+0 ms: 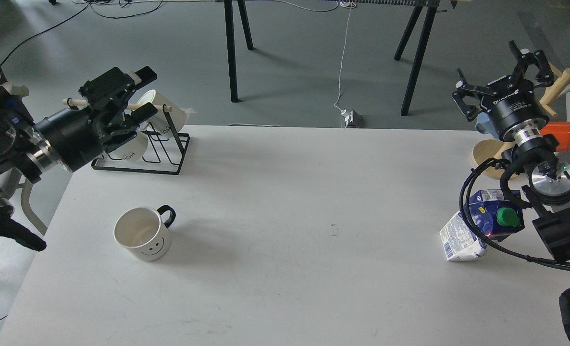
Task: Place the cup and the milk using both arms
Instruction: 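Move the left gripper down toward the white mug on the table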
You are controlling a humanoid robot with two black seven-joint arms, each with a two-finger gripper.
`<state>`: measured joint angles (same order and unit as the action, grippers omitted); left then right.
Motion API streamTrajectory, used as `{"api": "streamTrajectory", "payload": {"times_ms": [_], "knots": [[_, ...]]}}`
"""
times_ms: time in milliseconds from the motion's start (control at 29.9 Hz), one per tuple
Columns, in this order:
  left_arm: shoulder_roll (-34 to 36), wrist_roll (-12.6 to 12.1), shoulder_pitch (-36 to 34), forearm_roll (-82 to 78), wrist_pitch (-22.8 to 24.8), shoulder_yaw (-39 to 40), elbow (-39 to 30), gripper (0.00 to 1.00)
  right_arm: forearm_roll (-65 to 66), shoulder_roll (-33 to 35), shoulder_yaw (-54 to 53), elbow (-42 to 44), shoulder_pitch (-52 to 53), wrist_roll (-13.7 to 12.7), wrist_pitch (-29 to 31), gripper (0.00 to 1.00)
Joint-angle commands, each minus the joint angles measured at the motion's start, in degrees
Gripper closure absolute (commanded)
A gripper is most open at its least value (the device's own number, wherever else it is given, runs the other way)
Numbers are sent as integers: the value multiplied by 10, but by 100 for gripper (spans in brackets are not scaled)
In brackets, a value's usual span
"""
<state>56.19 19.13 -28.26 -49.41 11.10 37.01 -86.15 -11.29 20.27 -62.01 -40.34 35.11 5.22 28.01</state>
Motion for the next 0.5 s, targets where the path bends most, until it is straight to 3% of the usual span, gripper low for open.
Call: {"api": "streamTrajectory", "payload": {"times_ms": [0,134,267,468], "knots": [[22,36,43,-194,-6,-10,-2,14,1,0,-9,-24,-20,0,0,1],[17,34,78,-436,-68,-12,33,29,0,14,-8,-26,-20,0,0,1],[0,36,82,-461,-94,-26,121,35,0,38,-9,-27,-25,0,0,1],[-4,51,82,-547,-135,-75,182,38,-1,51,-18,-28,-34,0,0,1]]}}
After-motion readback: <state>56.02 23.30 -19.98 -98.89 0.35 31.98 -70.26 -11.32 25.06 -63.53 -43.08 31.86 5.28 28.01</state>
